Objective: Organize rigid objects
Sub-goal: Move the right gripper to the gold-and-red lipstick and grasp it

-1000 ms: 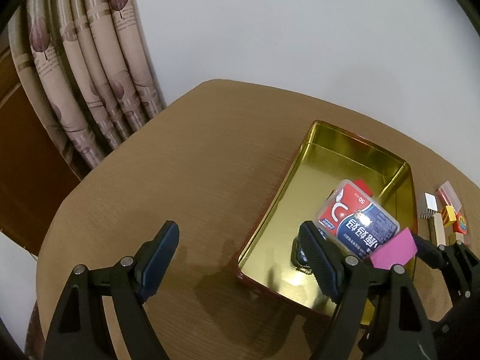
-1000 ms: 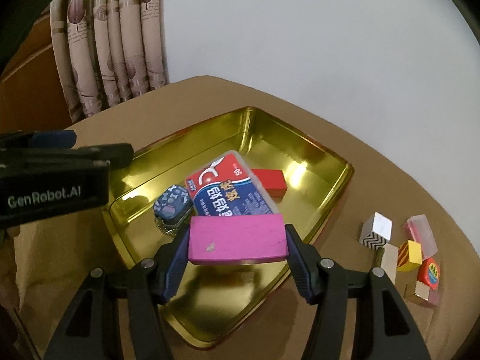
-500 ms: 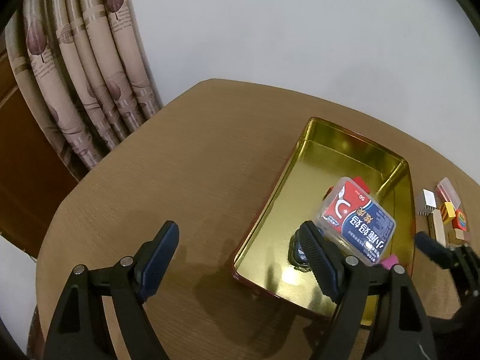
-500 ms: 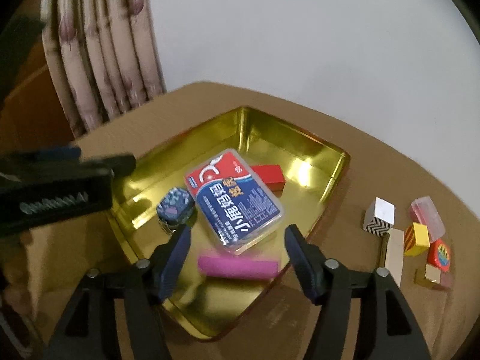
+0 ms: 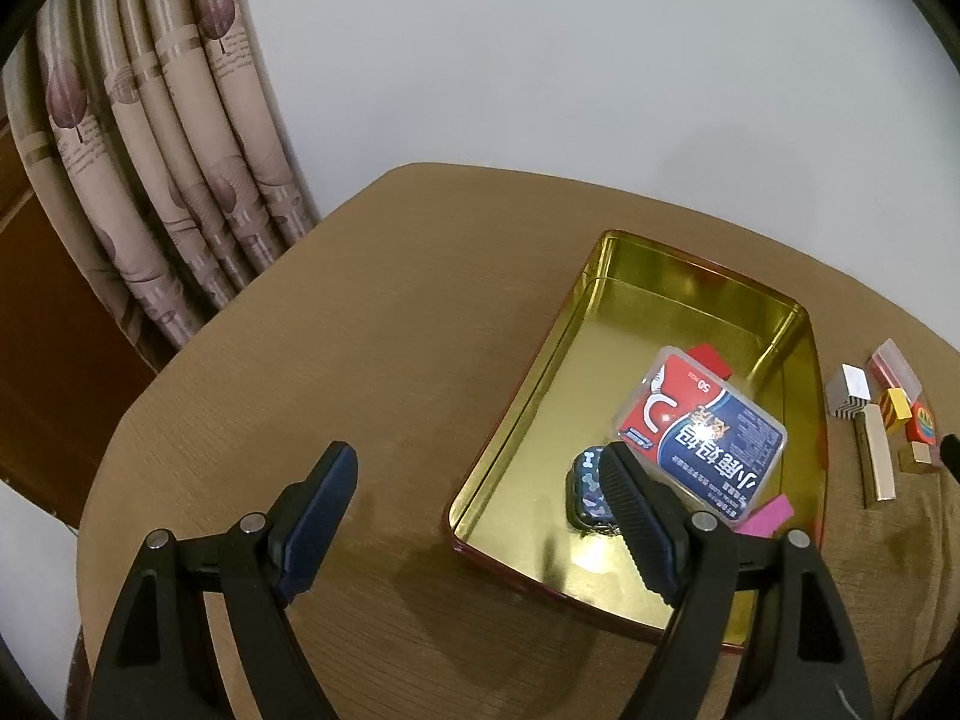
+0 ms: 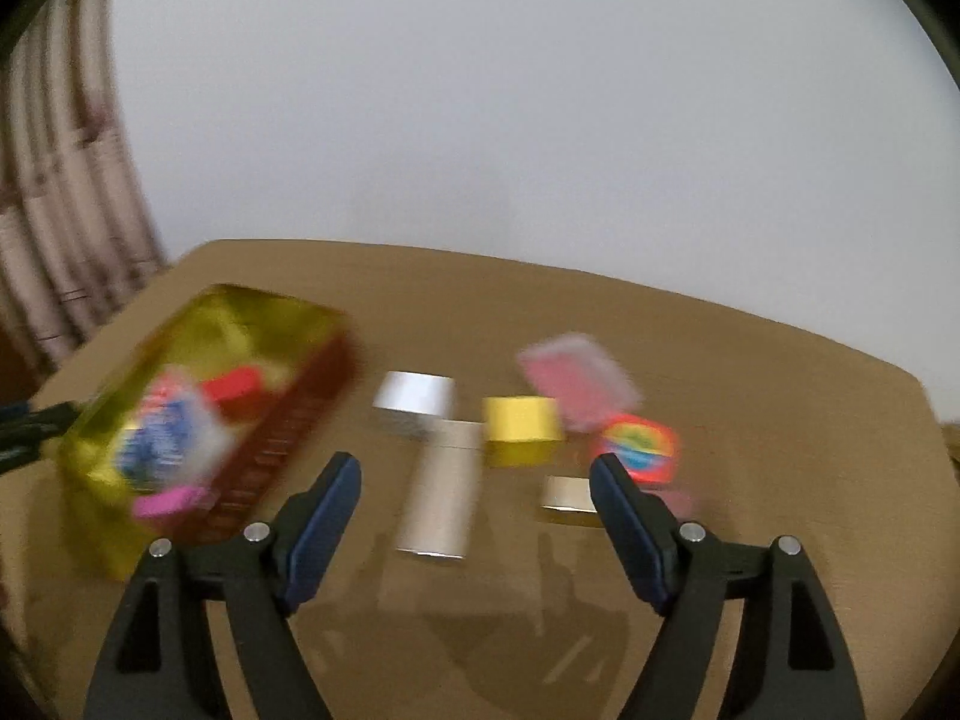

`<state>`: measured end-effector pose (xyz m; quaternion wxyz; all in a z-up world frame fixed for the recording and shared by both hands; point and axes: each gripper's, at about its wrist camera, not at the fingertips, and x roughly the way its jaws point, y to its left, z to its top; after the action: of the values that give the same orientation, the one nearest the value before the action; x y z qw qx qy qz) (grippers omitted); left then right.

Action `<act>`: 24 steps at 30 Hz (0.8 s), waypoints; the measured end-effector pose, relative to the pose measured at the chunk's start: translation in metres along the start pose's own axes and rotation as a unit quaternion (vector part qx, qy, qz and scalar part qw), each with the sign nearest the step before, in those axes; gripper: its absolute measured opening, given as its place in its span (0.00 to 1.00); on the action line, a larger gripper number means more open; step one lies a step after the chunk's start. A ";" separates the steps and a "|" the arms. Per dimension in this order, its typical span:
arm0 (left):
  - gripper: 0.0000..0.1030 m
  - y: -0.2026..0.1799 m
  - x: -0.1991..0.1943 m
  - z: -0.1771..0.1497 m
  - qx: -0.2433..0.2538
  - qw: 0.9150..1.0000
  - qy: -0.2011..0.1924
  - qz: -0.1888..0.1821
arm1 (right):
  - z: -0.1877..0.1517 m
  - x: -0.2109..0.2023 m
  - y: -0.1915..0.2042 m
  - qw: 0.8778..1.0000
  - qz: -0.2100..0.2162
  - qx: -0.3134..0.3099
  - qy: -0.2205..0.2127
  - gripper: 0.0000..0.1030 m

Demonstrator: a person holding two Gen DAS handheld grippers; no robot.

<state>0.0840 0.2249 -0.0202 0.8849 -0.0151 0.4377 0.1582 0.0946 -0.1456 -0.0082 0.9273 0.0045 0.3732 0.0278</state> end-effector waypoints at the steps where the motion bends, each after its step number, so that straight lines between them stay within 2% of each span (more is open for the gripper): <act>1: 0.78 -0.001 0.000 0.000 0.001 1.000 0.000 0.000 | -0.001 0.004 -0.008 1.000 -0.008 0.002 0.006 0.79; 4: 0.78 -0.003 0.001 -0.001 0.007 1.000 0.002 0.003 | -0.006 0.017 -0.026 1.000 -0.023 0.011 0.017 0.79; 6: 0.78 -0.003 0.001 -0.002 0.010 1.000 0.003 0.003 | -0.010 0.025 -0.034 0.999 -0.019 0.026 0.024 0.79; 10: 0.78 -0.004 0.002 -0.003 0.014 1.000 0.005 0.003 | -0.012 0.036 -0.040 0.998 -0.027 0.041 0.028 0.79; 15: 0.78 -0.005 0.004 -0.004 0.019 1.000 0.010 0.003 | -0.011 0.051 -0.035 0.998 -0.045 0.022 0.035 0.79; 18: 0.79 -0.004 0.004 -0.004 0.021 1.000 0.012 0.001 | -0.014 0.060 -0.031 0.997 -0.071 0.005 0.034 0.79; 24: 0.79 -0.003 0.005 -0.005 0.026 1.000 0.012 0.003 | -0.017 0.067 -0.044 0.997 -0.057 0.035 0.031 0.80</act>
<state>0.0837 0.2223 -0.0277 0.8791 0.0067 0.4526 0.1490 0.1327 -0.1860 -0.0680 0.9146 0.0146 0.4022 -0.0381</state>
